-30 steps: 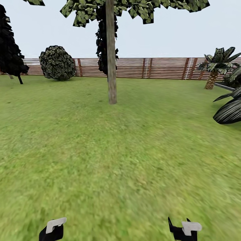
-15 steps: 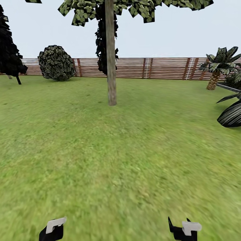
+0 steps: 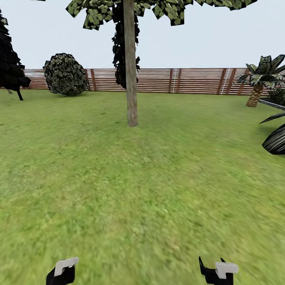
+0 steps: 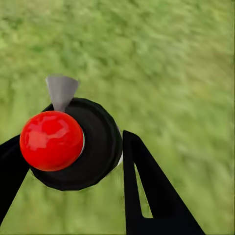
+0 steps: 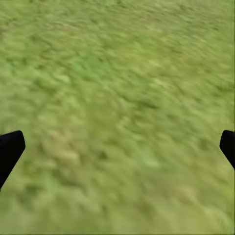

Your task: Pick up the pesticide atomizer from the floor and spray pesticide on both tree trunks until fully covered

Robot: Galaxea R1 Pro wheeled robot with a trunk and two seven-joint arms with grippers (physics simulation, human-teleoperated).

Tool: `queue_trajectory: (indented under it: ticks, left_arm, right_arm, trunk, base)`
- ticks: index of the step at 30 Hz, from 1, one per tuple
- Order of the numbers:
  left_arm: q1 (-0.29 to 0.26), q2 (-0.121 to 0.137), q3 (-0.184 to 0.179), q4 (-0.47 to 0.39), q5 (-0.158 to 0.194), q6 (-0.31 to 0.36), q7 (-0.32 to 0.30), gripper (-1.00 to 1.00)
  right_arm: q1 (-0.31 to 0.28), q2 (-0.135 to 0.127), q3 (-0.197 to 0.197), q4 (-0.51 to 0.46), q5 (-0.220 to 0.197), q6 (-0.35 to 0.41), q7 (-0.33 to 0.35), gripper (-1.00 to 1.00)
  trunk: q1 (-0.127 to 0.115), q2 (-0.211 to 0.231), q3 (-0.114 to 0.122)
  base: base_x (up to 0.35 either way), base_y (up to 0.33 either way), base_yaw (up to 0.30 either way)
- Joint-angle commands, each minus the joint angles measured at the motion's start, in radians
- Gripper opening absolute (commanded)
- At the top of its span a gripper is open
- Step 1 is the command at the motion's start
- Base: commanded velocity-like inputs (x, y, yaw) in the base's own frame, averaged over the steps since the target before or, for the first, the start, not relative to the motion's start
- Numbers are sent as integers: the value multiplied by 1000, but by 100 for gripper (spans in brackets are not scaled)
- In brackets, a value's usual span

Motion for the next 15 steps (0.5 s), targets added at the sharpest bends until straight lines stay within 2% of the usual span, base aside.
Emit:
queue_trajectory:
  ticks: [1, 15]
  left_arm:
    - [-1, 0, -2, 1, 9, -3, -1, -100]
    - [-1, 0, -1, 1, 9, -3, -1, -100]
  right_arm:
    - [-1, 0, -3, 1, 1, -3, 0, 100]
    - [-1, 0, -2, 1, 1, -3, 0, 100]
  trunk:
    - [0, 0, -1]
    - [0, 0, -1]
  base:
    - [337, 0, 0]
    - [337, 0, 0]
